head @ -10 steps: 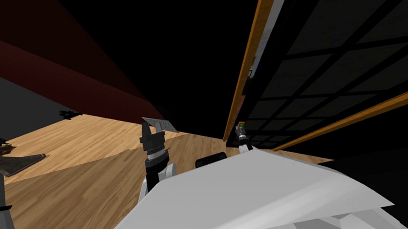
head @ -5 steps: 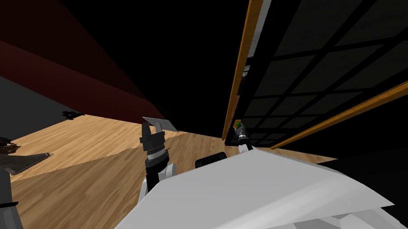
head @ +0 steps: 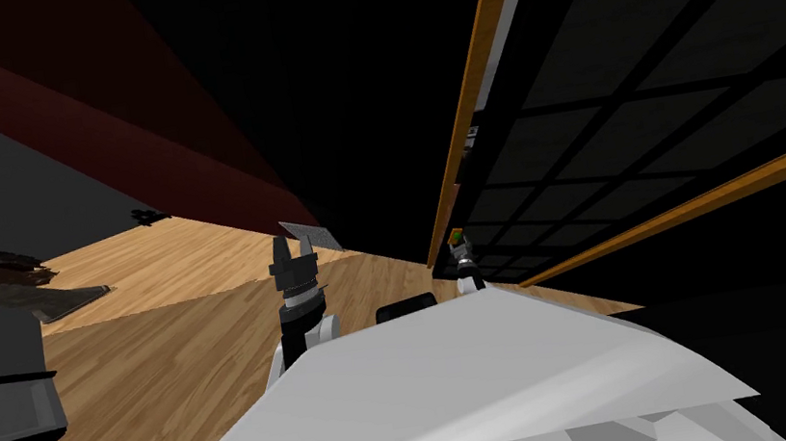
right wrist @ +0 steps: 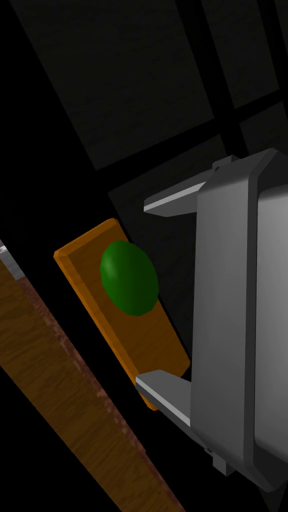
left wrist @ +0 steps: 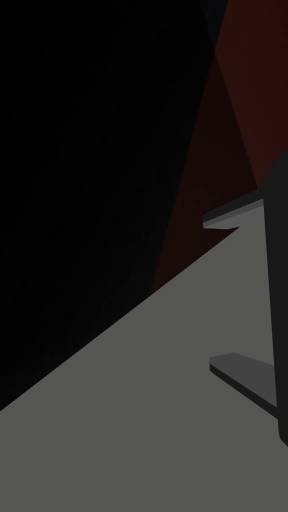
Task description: Pull the door open
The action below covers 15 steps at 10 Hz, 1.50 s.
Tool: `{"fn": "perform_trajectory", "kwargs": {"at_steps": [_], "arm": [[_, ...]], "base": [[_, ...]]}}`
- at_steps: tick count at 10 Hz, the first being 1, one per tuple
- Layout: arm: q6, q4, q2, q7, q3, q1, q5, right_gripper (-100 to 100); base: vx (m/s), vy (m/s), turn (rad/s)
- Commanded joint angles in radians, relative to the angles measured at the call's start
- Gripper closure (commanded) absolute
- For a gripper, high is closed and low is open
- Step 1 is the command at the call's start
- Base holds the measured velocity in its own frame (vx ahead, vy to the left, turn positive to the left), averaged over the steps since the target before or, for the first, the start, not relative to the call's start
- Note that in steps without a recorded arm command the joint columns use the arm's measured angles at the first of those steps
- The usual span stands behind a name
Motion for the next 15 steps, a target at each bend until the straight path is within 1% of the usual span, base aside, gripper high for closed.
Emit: {"fn": "perform_trajectory", "kwargs": {"at_steps": [1, 2, 3, 4, 5, 6, 7, 9, 10, 11, 12, 13, 14, 15], "arm": [[0.003, -0.011, 0.006, -0.05, 0.009, 0.0, -0.024, -100], [0.003, -0.011, 0.006, -0.068, 0.009, 0.0, -0.024, -100], [0.004, -0.014, 0.009, -0.103, 0.016, -0.002, -0.041, -100], [0.004, -0.014, 0.009, -0.109, 0.016, -0.002, -0.041, -100], [0.004, -0.017, 0.013, -0.15, 0.022, -0.005, -0.058, -100], [0.004, -0.019, 0.017, -0.175, 0.029, -0.008, -0.075, -100], [0.004, -0.019, 0.017, -0.192, 0.029, -0.008, -0.075, -100], [0.005, -0.025, 0.024, -0.256, 0.042, -0.013, -0.109, -100], [0.005, -0.025, 0.024, -0.275, 0.042, -0.013, -0.109, -100], [0.005, -0.027, 0.027, -0.309, 0.049, -0.015, -0.125, -100], [0.005, -0.027, 0.027, -0.316, 0.049, -0.015, -0.125, -100], [0.005, -0.03, 0.031, -0.357, 0.055, -0.018, -0.142, -100], [0.005, -0.032, 0.034, -0.382, 0.061, -0.02, -0.157, -100], [0.005, -0.032, 0.034, -0.398, 0.061, -0.02, -0.157, -100]], "base": [[-0.081, -0.03, 0.062], [-0.057, -0.019, 0.032], [-0.048, -0.013, 0.037], [-0.042, -0.009, 0.028], [-0.06, -0.013, 0.049], [-0.079, -0.018, 0.061], [-0.059, -0.012, 0.035], [-0.064, -0.019, 0.061], [-0.06, -0.016, 0.024], [-0.062, -0.009, 0.039], [-0.049, -0.007, 0.027], [-0.057, -0.014, 0.047], [-0.09, -0.022, 0.079], [-0.062, -0.016, 0.018]]}}
